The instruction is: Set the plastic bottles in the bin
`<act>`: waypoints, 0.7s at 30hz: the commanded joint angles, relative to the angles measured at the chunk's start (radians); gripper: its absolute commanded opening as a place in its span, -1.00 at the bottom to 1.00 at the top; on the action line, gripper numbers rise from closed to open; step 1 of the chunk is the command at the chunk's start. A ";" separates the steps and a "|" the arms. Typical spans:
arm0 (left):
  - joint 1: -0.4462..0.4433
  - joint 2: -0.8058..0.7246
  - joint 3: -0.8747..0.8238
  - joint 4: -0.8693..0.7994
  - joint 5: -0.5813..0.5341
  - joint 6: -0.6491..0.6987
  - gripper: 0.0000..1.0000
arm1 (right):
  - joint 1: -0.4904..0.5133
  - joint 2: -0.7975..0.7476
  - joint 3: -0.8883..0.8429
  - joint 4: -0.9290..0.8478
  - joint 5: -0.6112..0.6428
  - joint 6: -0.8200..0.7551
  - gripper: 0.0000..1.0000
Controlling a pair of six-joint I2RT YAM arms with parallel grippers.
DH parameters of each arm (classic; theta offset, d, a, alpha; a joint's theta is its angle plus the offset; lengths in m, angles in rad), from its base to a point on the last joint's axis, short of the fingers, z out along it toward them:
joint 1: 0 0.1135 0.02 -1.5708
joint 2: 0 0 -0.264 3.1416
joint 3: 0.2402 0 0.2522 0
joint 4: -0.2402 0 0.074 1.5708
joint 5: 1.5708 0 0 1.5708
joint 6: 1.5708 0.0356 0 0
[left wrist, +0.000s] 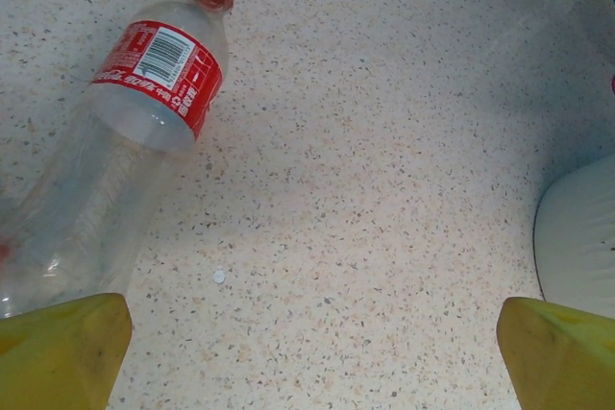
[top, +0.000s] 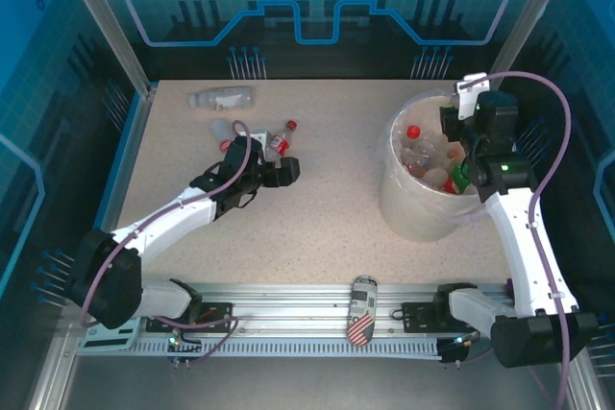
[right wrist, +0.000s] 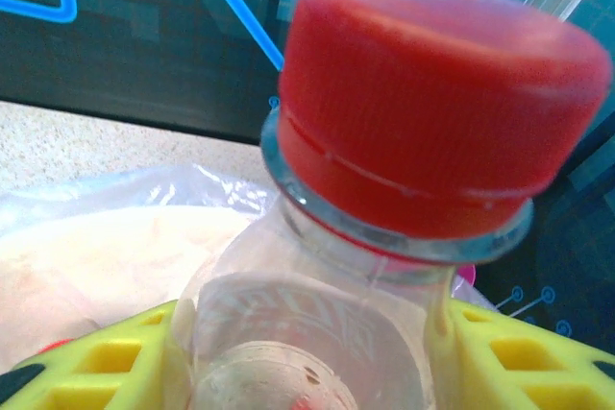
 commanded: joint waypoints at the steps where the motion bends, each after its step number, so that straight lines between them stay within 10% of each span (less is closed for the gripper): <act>1: 0.006 0.024 0.035 -0.020 0.029 -0.004 0.97 | -0.009 0.000 -0.060 -0.039 -0.046 0.042 -0.35; 21: 0.008 0.053 0.043 -0.024 0.033 -0.004 0.98 | -0.020 0.059 -0.115 -0.092 -0.034 0.144 -0.27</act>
